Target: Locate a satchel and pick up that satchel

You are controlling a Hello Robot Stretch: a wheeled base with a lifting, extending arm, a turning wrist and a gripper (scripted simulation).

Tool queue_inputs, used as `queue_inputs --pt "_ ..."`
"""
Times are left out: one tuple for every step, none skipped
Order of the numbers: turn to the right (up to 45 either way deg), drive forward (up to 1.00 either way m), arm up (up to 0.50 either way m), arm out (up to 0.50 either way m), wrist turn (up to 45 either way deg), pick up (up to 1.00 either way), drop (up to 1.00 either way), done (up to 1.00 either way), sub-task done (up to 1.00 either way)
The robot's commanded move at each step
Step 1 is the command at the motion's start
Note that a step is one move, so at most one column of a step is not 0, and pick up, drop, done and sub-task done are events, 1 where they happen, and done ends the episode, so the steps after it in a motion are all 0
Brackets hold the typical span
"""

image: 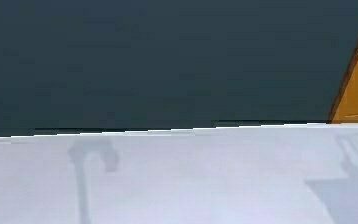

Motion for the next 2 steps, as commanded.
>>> queue_inputs --pt "27.0 0.00 0.00 0.00 0.0 0.00 0.00 0.00 0.00" --pt "0.0 0.95 0.00 0.00 0.0 0.00 0.00 0.00 0.00"
